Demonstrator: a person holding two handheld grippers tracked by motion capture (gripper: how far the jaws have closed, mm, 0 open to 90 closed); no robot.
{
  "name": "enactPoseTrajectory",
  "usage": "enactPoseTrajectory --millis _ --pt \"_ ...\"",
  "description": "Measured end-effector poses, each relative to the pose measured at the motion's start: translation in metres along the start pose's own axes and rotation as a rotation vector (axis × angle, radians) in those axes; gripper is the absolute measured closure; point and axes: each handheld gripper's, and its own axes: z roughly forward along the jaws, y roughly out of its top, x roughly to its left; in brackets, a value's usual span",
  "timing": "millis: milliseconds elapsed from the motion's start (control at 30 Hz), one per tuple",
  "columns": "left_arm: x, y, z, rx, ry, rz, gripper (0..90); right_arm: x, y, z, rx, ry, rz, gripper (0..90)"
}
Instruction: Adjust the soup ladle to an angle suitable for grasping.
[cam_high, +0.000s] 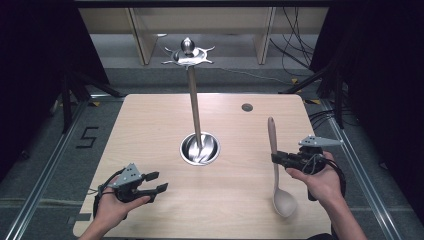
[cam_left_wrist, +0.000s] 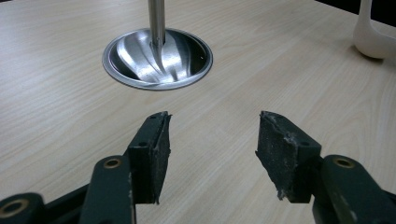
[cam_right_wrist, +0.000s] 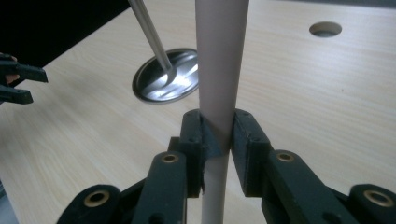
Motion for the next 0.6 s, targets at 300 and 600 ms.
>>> enactPoseTrajectory --millis 300,600 --pt "-0.0002 0.0001 -0.0001 -0.002 0.0 -0.001 43.4 -0.0014 -0.0068 -0.0008 -0.09 0.043 -0.051 75.7" --pt "-0.0002 0.0002 -0.0003 -0.003 0.0 -0.001 43.4 0.0048 -0.005 -0.0021 -0.172 0.065 -0.079 75.7"
